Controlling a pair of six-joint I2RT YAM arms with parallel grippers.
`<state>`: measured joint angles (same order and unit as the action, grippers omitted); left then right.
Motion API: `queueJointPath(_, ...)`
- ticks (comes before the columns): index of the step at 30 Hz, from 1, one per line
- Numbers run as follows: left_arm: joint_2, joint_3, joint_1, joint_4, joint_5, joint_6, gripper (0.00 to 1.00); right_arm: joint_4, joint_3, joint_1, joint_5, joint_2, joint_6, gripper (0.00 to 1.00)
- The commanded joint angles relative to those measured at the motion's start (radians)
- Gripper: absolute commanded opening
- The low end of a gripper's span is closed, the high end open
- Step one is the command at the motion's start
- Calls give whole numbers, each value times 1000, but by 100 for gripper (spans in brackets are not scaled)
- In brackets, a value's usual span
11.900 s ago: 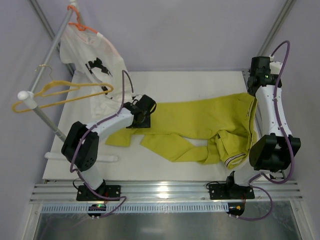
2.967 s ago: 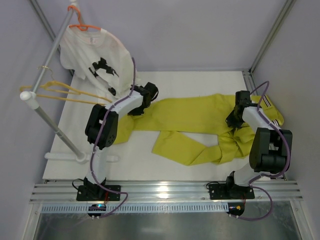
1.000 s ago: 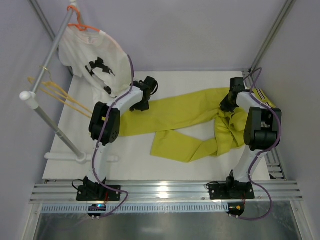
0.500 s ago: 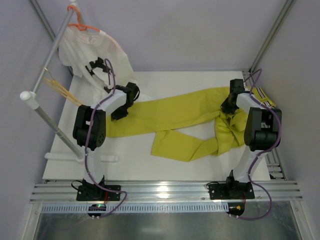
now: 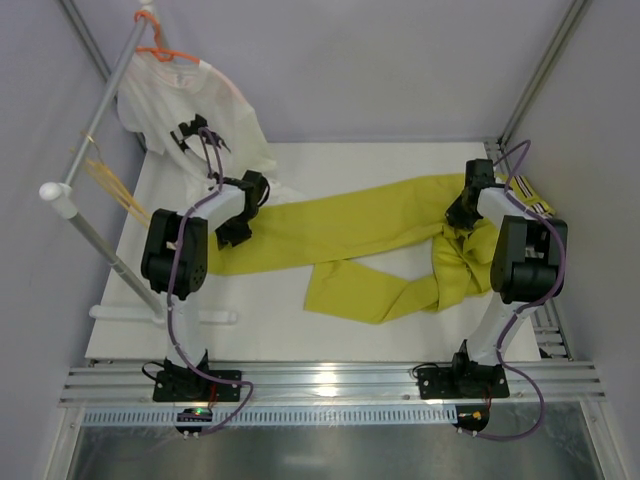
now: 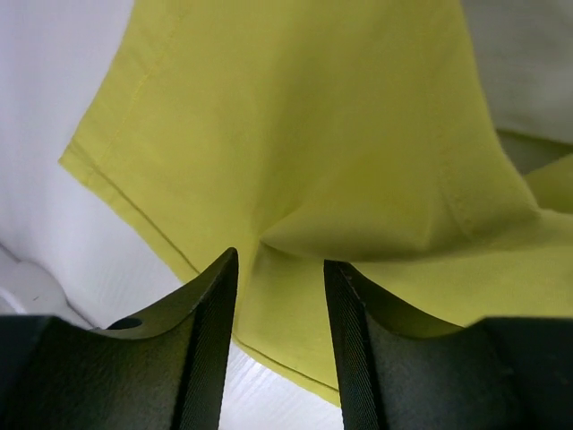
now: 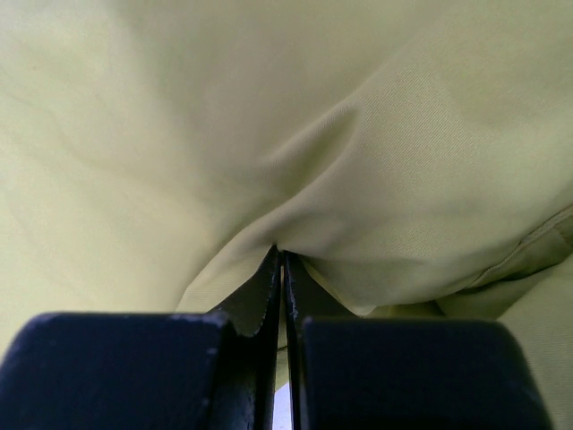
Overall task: Place the trousers on the hanger
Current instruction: Fold the trousers
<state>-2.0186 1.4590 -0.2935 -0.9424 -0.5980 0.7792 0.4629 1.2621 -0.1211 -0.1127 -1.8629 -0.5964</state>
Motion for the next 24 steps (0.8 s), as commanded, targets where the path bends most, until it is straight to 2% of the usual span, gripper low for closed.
queueJointPath(1, 69, -35, 8, 131, 92, -67, 45, -12, -7, -15, -31, 53, 6, 4)
queueJointPath(12, 231, -65, 10, 126, 81, -44, 45, -13, -10, -15, -12, 59, 0, 4)
queueJointPath(14, 236, -60, 10, 99, 44, -31, 45, -17, -13, -15, 2, 61, -3, 4)
queueJointPath(15, 230, -42, 11, 74, 17, -17, 42, -18, -15, -15, 8, 59, -3, 4)
queueJointPath(16, 190, -23, 16, 41, -53, 18, 35, -20, -17, -15, 16, 59, -6, 4)
queueJointPath(19, 74, 63, 57, -106, -103, 57, 21, -24, -20, -15, 33, 60, -9, 4)
queueJointPath(21, 37, 81, 74, -127, -97, 78, 18, -26, -21, -15, 33, 62, -9, 4)
queueJointPath(24, 11, 55, 93, -79, -68, 84, 20, -29, -23, -15, 34, 70, -9, 4)
